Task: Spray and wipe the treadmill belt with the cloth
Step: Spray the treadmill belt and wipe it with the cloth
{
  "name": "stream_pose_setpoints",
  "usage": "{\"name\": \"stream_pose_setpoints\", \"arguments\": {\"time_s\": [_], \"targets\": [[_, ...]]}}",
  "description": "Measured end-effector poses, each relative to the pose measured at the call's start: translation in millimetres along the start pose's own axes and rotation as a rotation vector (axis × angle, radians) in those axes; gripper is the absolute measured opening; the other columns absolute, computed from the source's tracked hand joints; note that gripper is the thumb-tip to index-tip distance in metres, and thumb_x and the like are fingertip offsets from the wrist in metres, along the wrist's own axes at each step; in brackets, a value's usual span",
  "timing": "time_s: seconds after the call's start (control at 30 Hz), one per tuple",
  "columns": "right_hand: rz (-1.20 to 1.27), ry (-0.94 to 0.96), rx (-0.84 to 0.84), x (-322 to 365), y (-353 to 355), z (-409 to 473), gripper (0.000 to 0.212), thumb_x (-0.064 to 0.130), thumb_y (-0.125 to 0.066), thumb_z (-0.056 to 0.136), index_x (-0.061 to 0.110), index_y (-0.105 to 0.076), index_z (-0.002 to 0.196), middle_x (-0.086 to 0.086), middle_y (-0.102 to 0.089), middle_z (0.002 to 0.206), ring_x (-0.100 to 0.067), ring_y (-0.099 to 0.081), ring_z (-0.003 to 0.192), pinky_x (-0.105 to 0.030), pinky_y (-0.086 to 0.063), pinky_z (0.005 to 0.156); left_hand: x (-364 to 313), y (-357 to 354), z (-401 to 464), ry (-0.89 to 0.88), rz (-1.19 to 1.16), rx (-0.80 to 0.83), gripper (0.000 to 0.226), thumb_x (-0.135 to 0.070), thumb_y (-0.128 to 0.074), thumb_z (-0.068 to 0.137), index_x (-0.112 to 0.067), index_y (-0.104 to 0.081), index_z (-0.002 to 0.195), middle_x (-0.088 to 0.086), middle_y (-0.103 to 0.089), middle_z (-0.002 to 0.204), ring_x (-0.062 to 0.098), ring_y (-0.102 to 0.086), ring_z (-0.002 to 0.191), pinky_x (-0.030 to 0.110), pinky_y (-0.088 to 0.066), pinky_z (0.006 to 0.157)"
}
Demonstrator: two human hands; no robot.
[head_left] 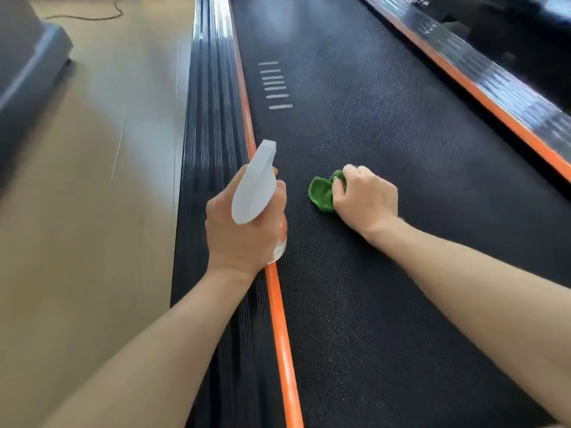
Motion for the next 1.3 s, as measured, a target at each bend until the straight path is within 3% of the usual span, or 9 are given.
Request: {"name": "stream_pose_setpoints", "arguments": {"time_s": [0.23, 0.37, 0.57, 0.7, 0.87, 1.0, 1.13, 1.2, 1.3], "targets": [[0.153, 0.307, 0.126, -10, 79, -188, 0.021, 0.038, -0.054, 0.088, 0.024, -0.046, 0.075, 0.007, -0.050, 0.076, -0.019, -0.056, 0.066, -0.031, -0.040, 0.054, 2, 0, -1, 0.021, -0.014, 0.005, 0.029, -0.043, -0.069, 0.088, -0.020, -0.075, 0.105, 0.003, -0.074, 0.083, 0.029, -0.074, 0.081, 0.052, -0.062, 0.083], [0.129, 0.551, 0.113, -18, 77, -175, 0.024, 0.035, -0.056, 0.088, 0.022, -0.046, 0.071, 0.006, -0.048, 0.071, -0.019, -0.050, 0.060, -0.031, -0.038, 0.051, 1, 1, -2, 0.028, -0.017, 0.013, 0.032, -0.044, -0.068, 0.088, -0.019, -0.076, 0.107, 0.003, -0.075, 0.086, 0.025, -0.075, 0.082, 0.047, -0.063, 0.083], [-0.032, -0.048, -0.040, -21, 8, -7, 0.030, 0.040, -0.041, 0.098, 0.017, -0.059, 0.091, -0.007, -0.064, 0.092, -0.035, -0.066, 0.086, -0.036, -0.041, 0.066, 3, -1, -1, 0.015, -0.047, 0.009, 0.032, -0.039, -0.070, 0.086, -0.013, -0.075, 0.106, 0.004, -0.076, 0.089, 0.029, -0.075, 0.084, 0.045, -0.063, 0.086], [-0.030, -0.163, -0.044, -1, -9, 22, 0.032, 0.039, -0.040, 0.100, 0.015, -0.061, 0.101, -0.009, -0.065, 0.102, -0.034, -0.065, 0.094, -0.036, -0.035, 0.068, 3, 0, -1, -0.004, -0.058, -0.001, 0.038, -0.042, -0.069, 0.083, -0.014, -0.076, 0.108, 0.007, -0.077, 0.093, 0.031, -0.075, 0.086, 0.039, -0.062, 0.086], [0.088, 0.178, -0.002, 7, 38, -98, 0.022, 0.041, -0.047, 0.093, 0.022, -0.053, 0.084, 0.001, -0.060, 0.086, -0.026, -0.063, 0.078, -0.035, -0.044, 0.060, 2, -1, -1, -0.010, -0.032, -0.021, 0.034, -0.039, -0.068, 0.085, -0.013, -0.076, 0.106, 0.005, -0.077, 0.093, 0.035, -0.076, 0.087, 0.051, -0.061, 0.090], [0.215, 0.511, 0.201, 1, 83, -216, 0.024, 0.038, -0.060, 0.088, 0.023, -0.044, 0.077, 0.005, -0.047, 0.077, -0.018, -0.047, 0.066, -0.031, -0.036, 0.054, -1, -1, -1, -0.002, -0.041, 0.009, 0.032, -0.039, -0.069, 0.084, -0.016, -0.074, 0.105, 0.007, -0.077, 0.098, 0.036, -0.076, 0.090, 0.045, -0.062, 0.091], [0.173, 0.811, 0.247, -9, 87, -209, 0.025, 0.038, -0.057, 0.092, 0.023, -0.044, 0.077, 0.002, -0.048, 0.077, -0.020, -0.045, 0.065, -0.031, -0.035, 0.058, 1, -1, -1, 0.023, -0.032, -0.005, 0.029, -0.039, -0.070, 0.086, -0.019, -0.077, 0.107, 0.007, -0.078, 0.092, 0.036, -0.076, 0.088, 0.053, -0.061, 0.091], [0.138, 0.760, 0.196, 0, 69, -169, 0.022, 0.037, -0.052, 0.094, 0.021, -0.049, 0.079, -0.001, -0.053, 0.079, -0.024, -0.053, 0.067, -0.035, -0.042, 0.058, 2, -1, -1, 0.025, -0.035, -0.008, 0.029, -0.039, -0.070, 0.086, -0.019, -0.077, 0.106, 0.004, -0.077, 0.090, 0.035, -0.076, 0.088, 0.055, -0.060, 0.092], [0.084, 0.358, 0.031, 27, 31, -90, 0.023, 0.037, -0.051, 0.093, 0.019, -0.055, 0.080, -0.003, -0.060, 0.080, -0.030, -0.063, 0.069, -0.035, -0.043, 0.054, 4, -1, 0, 0.031, -0.030, -0.014, 0.032, -0.041, -0.069, 0.085, -0.018, -0.077, 0.106, 0.003, -0.077, 0.091, 0.036, -0.076, 0.089, 0.055, -0.060, 0.091]]}}
Point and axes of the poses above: each hand's wrist, its own z-axis towards the middle knuckle, its own y-axis out of the back of the hand, x = y × z, the point moved 2 cm from there along z, towards the middle knuckle
